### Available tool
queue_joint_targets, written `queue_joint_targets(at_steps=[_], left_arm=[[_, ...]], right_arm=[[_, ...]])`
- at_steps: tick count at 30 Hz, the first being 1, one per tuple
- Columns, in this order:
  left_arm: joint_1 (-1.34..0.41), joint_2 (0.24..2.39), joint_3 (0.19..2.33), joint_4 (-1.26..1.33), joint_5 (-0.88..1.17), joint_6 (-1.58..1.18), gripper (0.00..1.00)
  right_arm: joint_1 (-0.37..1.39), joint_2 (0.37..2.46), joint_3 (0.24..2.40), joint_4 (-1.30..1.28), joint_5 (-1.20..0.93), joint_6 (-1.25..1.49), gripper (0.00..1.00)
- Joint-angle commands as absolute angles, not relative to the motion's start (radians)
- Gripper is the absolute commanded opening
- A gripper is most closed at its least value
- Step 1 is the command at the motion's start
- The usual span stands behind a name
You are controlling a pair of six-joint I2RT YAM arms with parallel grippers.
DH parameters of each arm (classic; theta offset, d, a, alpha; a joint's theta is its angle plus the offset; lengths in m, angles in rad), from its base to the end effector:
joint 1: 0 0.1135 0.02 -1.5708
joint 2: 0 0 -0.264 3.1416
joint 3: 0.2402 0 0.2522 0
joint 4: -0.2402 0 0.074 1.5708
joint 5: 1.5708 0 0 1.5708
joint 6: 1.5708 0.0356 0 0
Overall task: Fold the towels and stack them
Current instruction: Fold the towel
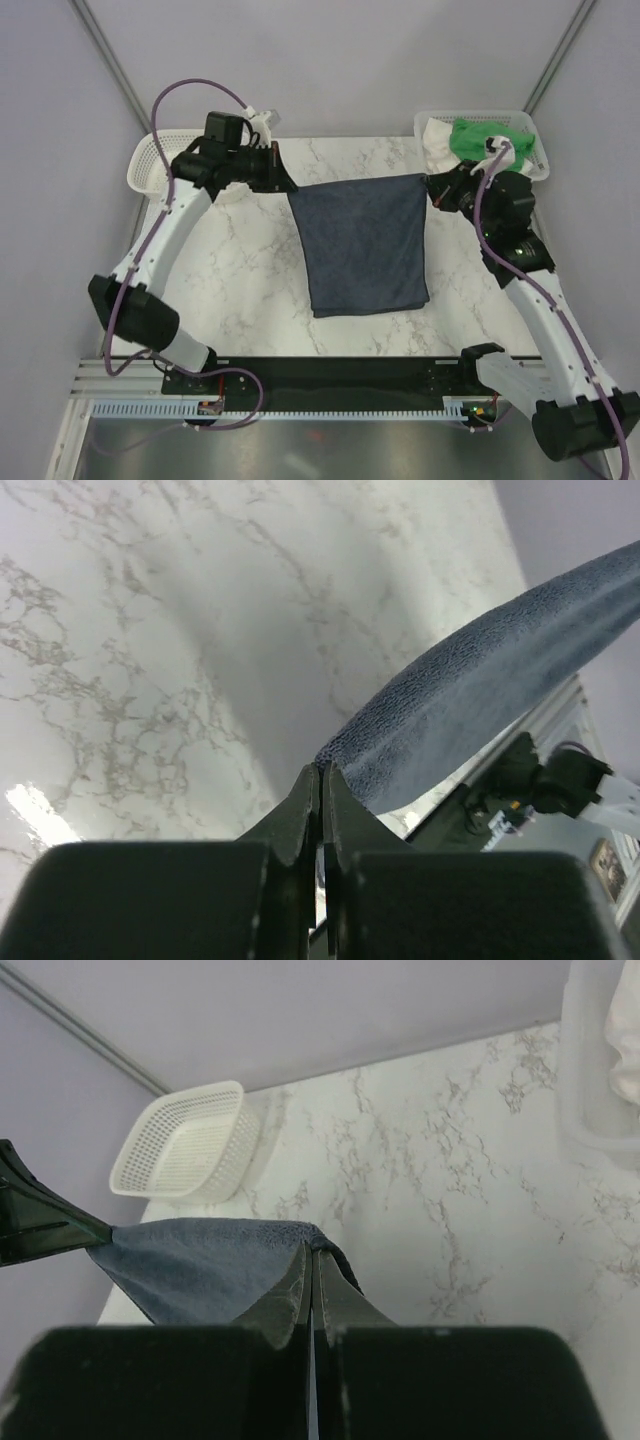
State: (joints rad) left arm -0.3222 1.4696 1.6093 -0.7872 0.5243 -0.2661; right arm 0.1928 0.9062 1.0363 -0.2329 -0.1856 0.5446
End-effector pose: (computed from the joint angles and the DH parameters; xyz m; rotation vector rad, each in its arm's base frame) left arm 0.2895 -0.1154 0.4064 0.3627 2.2366 -0.9007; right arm 0.1957 0.0449 0.4014 0.1584 1.7145 0.7068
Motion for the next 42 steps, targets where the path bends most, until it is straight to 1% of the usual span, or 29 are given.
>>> queue_joint_targets(at_steps=[1, 2, 3, 5, 6, 8, 9, 10, 12, 14, 15, 18, 22, 26, 34, 42], left_arm=[[-0.313, 1.629, 1.693, -0.802, 0.424, -0.187, 0.02], [-0.310, 1.675, 1.728, -0.802, 0.425, -0.181, 0.02], [-0.308, 1.772, 1.749, -0.801, 0.428, -0.176, 0.02], [-0.299, 1.862, 1.805, -0.793, 0.426, -0.166, 0.02], [-0.296, 1.911, 1.824, -0.787, 0.426, -0.163, 0.02], [-0.285, 2.041, 1.895, -0.769, 0.428, -0.161, 0.02], [-0.282, 2.077, 1.923, -0.767, 0.429, -0.160, 0.02], [-0.278, 2.151, 1.952, -0.762, 0.430, -0.153, 0.02], [-0.270, 2.212, 2.046, -0.764, 0.425, -0.143, 0.03], [-0.258, 2.293, 2.135, -0.764, 0.417, -0.129, 0.04], [-0.253, 2.316, 2.158, -0.764, 0.419, -0.124, 0.04], [-0.239, 2.349, 2.197, -0.759, 0.426, -0.109, 0.04], [-0.239, 2.298, 2.134, -0.741, 0.460, -0.074, 0.04], [-0.247, 2.188, 1.945, -0.675, 0.471, -0.067, 0.04], [-0.287, 1.913, 1.584, -0.531, 0.474, -0.087, 0.05], [-0.345, 1.763, 1.376, -0.471, 0.451, -0.104, 0.07]], right_arm=[[0.192, 1.035, 0.945, -0.023, -0.152, 0.555, 0.00], [0.192, 1.067, 0.927, 0.018, -0.152, 0.564, 0.00], [0.193, 1.136, 0.908, 0.091, -0.143, 0.575, 0.00], [0.193, 1.213, 0.862, 0.176, -0.138, 0.589, 0.00], [0.193, 1.297, 0.853, 0.248, -0.140, 0.591, 0.00], [0.190, 1.386, 0.860, 0.305, -0.138, 0.597, 0.00], [0.189, 1.479, 0.874, 0.342, -0.143, 0.600, 0.00], [0.183, 1.524, 0.909, 0.359, -0.161, 0.603, 0.00], [0.173, 1.645, 0.957, 0.389, -0.185, 0.603, 0.00], [0.166, 1.707, 1.028, 0.403, -0.213, 0.589, 0.00], [0.161, 1.754, 1.049, 0.400, -0.218, 0.581, 0.00], [0.146, 1.804, 1.123, 0.370, -0.241, 0.534, 0.00], [0.127, 1.784, 1.154, 0.304, -0.252, 0.465, 0.00], [0.126, 1.680, 1.095, 0.275, -0.253, 0.434, 0.00], [0.124, 1.474, 0.879, 0.244, -0.219, 0.417, 0.00], [0.124, 1.283, 0.700, 0.210, -0.186, 0.425, 0.00]])
